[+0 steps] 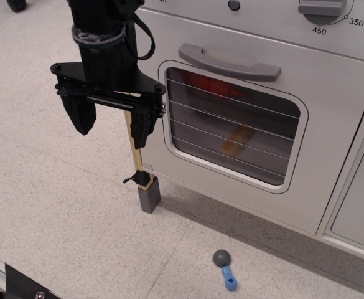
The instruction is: Open oven
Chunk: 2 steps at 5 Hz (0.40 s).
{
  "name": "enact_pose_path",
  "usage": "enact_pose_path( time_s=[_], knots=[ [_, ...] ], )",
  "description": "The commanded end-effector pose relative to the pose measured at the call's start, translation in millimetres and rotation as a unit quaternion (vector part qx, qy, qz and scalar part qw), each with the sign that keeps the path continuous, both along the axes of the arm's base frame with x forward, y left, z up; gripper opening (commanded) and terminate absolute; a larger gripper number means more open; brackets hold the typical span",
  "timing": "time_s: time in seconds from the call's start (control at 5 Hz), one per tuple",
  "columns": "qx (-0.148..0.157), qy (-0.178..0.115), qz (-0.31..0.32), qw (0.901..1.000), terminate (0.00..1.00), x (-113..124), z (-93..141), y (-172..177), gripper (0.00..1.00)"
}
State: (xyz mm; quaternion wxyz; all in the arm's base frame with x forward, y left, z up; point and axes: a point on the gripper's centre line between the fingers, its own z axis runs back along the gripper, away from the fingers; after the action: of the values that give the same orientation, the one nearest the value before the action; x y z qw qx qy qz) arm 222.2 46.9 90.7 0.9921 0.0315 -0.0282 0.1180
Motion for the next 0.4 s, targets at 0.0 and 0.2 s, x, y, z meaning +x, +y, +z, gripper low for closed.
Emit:
enact_pose_path(
  time_s=[0.0,0.2],
  knots=[
    [0.0,0.0,0.0,1.0,0.0,0.0,0.0,0.0,1.0],
    [-0.025,-0.093,0.121,0.9879,0.0,13.8,6.0,-2.8,1.0]
  ],
)
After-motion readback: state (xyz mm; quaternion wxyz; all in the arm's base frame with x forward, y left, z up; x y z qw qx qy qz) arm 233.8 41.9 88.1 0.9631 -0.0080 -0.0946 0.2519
